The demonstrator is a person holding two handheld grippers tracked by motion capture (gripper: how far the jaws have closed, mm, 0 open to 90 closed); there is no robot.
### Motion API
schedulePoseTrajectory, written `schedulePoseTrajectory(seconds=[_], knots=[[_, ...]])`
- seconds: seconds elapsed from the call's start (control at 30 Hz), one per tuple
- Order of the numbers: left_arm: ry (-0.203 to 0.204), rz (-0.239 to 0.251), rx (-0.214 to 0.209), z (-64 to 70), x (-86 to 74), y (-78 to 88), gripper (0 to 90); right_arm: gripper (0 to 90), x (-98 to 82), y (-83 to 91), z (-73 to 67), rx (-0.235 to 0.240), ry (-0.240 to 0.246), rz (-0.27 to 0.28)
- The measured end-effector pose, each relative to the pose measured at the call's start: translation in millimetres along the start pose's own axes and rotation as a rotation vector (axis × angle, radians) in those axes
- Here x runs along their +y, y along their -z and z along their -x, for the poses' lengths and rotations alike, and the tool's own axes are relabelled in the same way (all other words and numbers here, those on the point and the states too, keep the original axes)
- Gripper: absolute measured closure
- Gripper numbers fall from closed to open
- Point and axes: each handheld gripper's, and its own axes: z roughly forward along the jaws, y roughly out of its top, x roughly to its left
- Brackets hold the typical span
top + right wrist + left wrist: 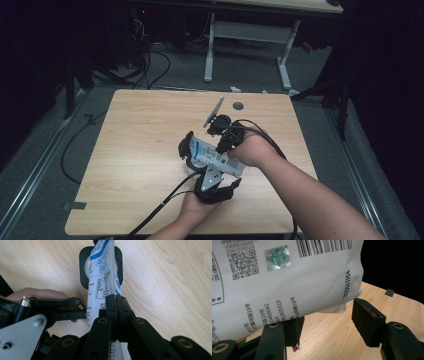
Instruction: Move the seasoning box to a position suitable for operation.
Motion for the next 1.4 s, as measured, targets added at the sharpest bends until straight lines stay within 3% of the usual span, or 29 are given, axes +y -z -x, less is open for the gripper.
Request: schedulePoseTrajectory(seconds=[1.4], knots=[[0.007,0.011,0.003,-0.7,0.9,0.0,44.3,90.0,2.2,-0.1,-0.9,-0.005,0.007,0.005]])
